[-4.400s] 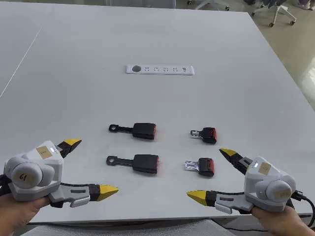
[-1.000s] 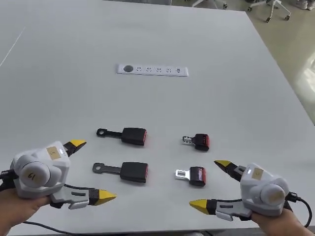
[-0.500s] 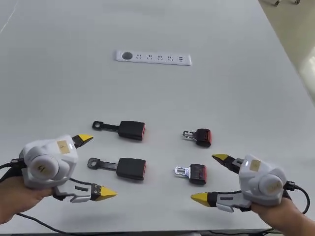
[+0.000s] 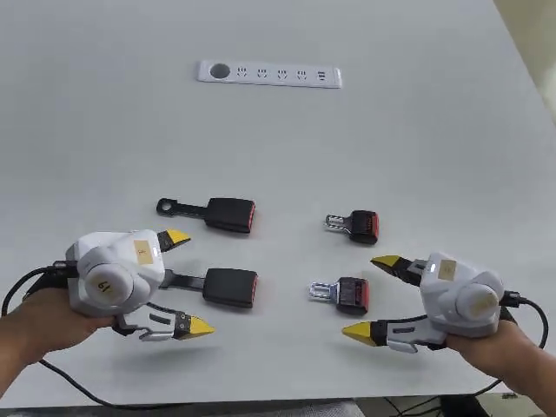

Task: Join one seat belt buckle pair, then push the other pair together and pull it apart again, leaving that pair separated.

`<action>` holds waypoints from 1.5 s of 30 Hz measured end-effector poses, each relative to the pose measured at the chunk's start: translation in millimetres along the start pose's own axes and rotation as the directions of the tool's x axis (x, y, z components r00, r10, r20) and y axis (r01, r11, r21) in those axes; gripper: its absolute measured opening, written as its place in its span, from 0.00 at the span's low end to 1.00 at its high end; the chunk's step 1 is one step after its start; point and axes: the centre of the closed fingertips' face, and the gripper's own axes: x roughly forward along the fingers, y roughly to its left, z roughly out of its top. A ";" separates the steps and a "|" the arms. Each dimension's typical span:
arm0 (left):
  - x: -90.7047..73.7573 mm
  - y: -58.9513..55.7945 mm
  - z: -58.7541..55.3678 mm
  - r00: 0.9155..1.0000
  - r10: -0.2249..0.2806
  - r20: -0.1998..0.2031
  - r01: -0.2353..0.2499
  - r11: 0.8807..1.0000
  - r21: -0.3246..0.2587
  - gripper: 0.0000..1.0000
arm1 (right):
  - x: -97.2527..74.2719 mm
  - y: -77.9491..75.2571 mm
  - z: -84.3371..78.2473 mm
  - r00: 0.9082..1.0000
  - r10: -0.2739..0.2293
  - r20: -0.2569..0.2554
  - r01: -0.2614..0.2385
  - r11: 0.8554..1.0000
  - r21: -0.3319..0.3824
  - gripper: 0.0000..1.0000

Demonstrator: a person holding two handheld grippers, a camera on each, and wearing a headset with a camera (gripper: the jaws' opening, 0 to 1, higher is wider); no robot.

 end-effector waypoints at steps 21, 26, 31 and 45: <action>39.4 -5.9 -9.6 0.979 -0.149 -0.140 0.170 0.974 0.152 0.48 | 6.8 -0.9 -16.5 0.986 0.143 -0.081 -0.150 0.984 -0.093 0.46; 40.1 -3.7 -9.5 0.977 -0.149 -0.150 0.173 0.972 0.161 0.44 | 8.0 -4.2 -18.2 0.984 0.159 -0.085 -0.168 0.981 -0.101 0.37; 40.3 -5.3 -9.1 0.974 -0.162 -0.161 0.191 0.964 0.187 0.39 | 8.7 -4.8 -18.3 0.980 0.177 -0.085 -0.187 0.974 -0.124 0.36; 40.5 -5.9 -9.1 0.966 -0.158 -0.205 0.196 0.964 0.178 0.35 | 8.1 -4.3 -18.5 0.973 0.228 -0.023 -0.228 0.957 -0.178 0.34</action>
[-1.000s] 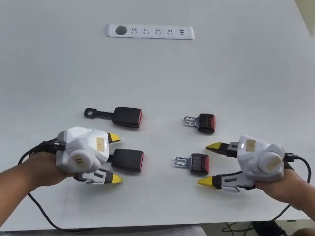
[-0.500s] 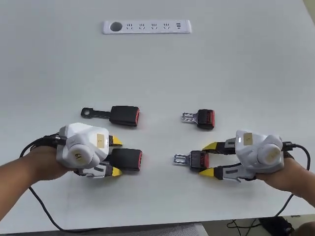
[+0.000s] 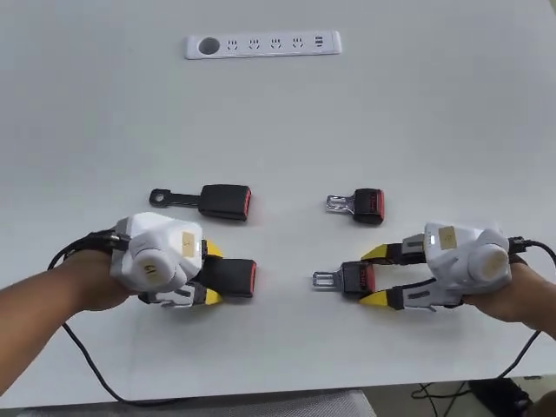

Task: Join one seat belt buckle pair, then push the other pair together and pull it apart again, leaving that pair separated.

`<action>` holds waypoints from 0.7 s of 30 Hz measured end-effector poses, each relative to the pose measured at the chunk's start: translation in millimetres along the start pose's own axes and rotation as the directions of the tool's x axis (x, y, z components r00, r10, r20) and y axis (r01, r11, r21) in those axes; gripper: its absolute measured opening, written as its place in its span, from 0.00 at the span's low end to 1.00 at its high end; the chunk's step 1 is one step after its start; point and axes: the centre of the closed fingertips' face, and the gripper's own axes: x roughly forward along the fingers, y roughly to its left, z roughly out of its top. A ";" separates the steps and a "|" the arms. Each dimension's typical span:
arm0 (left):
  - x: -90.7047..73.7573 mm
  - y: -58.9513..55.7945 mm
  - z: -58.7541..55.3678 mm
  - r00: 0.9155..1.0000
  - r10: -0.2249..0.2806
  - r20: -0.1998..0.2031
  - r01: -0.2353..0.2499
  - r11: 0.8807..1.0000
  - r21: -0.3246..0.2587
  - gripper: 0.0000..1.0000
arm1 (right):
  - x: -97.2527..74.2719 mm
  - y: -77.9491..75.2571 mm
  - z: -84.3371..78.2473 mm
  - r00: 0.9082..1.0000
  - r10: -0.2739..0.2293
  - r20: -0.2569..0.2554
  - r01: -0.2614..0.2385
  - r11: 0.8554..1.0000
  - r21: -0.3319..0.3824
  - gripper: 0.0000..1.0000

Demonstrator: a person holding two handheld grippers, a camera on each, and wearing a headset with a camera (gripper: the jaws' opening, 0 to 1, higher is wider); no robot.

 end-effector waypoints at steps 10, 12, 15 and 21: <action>-0.4 -0.2 -0.9 1.000 0.002 -0.017 -0.002 1.000 -0.023 0.35 | 2.2 1.3 3.0 0.999 -0.009 0.048 0.009 1.000 0.010 0.34; -0.5 -0.1 -0.9 1.000 0.002 -0.018 -0.003 1.000 -0.024 0.35 | 4.4 2.0 4.5 0.998 -0.006 0.058 0.006 1.000 0.013 0.34; -0.6 -0.3 -0.9 1.000 0.003 -0.020 -0.003 1.000 -0.026 0.35 | 8.8 4.3 9.2 0.997 -0.008 0.076 0.007 1.000 0.019 0.34; -0.7 -0.9 -0.6 1.000 0.002 -0.029 -0.002 1.000 -0.027 0.35 | 21.0 4.9 17.9 0.995 -0.021 0.095 0.018 0.999 0.033 0.34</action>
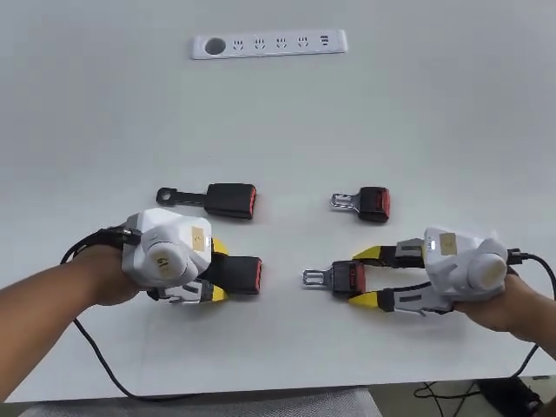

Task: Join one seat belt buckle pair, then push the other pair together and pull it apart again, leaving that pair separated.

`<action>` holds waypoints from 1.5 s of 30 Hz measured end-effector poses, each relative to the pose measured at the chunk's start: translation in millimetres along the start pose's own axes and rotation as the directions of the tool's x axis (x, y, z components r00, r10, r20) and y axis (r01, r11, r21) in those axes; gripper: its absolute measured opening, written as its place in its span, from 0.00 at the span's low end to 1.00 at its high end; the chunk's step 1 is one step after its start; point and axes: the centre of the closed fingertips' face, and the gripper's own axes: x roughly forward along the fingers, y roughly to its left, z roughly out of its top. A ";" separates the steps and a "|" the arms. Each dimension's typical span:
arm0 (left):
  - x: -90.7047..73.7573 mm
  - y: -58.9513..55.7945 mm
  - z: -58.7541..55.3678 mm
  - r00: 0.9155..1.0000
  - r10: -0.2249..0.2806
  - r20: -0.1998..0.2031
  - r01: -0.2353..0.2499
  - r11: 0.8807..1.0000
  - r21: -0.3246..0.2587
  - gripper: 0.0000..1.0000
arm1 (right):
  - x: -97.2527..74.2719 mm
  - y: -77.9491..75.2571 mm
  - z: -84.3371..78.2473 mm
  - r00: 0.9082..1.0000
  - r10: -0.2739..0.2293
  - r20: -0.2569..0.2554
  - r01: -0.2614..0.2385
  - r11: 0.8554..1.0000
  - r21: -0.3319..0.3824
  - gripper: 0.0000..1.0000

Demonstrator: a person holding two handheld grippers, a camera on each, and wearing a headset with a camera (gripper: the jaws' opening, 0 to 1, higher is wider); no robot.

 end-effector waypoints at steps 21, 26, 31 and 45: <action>0.1 -0.4 -0.2 1.000 0.000 -0.014 0.000 1.000 0.003 0.35 | 48.0 13.6 36.7 0.999 0.003 0.046 -0.002 1.000 -0.022 0.34; 0.3 -0.5 0.0 1.000 -0.002 -0.014 0.002 1.000 0.012 0.35 | 52.9 14.1 41.4 0.999 0.005 0.047 -0.004 1.000 -0.016 0.34; 0.4 -0.6 0.0 1.000 -0.004 -0.014 0.004 1.000 0.019 0.35 | 57.0 14.9 44.4 0.999 0.014 0.043 -0.013 1.000 -0.016 0.34; 0.4 -0.4 -0.1 1.000 -0.007 -0.012 0.007 0.999 0.037 0.34 | 62.7 14.8 48.9 1.000 0.010 0.018 -0.010 1.000 0.011 0.34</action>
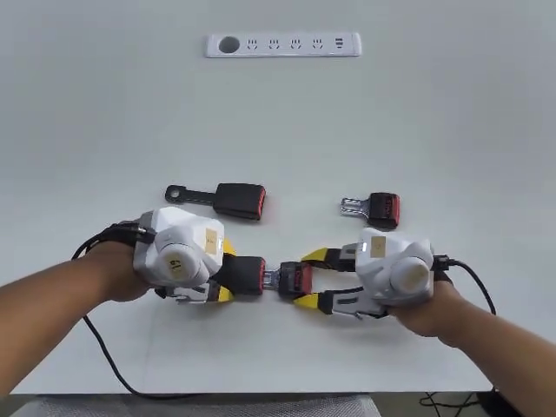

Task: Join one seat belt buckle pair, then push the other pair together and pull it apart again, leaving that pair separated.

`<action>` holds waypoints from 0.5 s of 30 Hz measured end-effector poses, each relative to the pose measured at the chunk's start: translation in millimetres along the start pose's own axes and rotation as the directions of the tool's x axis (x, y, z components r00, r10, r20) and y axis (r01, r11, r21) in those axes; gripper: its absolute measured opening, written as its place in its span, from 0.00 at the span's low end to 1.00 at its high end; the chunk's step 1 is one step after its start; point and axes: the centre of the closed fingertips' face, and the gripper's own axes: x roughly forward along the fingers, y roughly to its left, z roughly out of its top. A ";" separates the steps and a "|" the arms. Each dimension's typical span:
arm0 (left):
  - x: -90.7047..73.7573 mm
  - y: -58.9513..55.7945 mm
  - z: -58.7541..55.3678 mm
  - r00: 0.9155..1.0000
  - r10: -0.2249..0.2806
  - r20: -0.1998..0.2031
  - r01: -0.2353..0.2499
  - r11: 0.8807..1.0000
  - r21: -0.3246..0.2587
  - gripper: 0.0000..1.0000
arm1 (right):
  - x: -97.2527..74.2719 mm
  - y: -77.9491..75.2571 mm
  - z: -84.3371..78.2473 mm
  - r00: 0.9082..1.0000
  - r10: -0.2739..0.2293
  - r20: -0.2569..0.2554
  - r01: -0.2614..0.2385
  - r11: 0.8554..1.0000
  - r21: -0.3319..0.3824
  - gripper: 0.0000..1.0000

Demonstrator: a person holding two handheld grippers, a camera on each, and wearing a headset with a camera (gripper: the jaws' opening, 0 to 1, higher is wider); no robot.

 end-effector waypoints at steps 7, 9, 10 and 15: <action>0.7 -0.3 1.1 1.000 -0.017 -0.009 0.017 0.999 0.041 0.34 | 4.5 0.0 3.8 1.000 -0.003 -0.011 0.003 1.000 0.003 0.33; 0.6 0.0 1.0 1.000 -0.025 -0.011 0.025 0.998 0.054 0.34 | 5.2 -0.1 3.5 1.000 -0.001 -0.017 0.001 1.000 0.004 0.33; 0.7 -0.2 1.1 1.000 -0.027 -0.012 0.028 0.998 0.057 0.34 | 6.2 0.5 4.4 1.000 -0.001 -0.018 0.001 1.000 0.003 0.33; 0.9 -0.7 1.1 0.999 -0.031 -0.017 0.033 0.997 0.065 0.34 | 12.0 1.3 7.6 1.000 -0.009 -0.026 0.009 1.000 0.004 0.33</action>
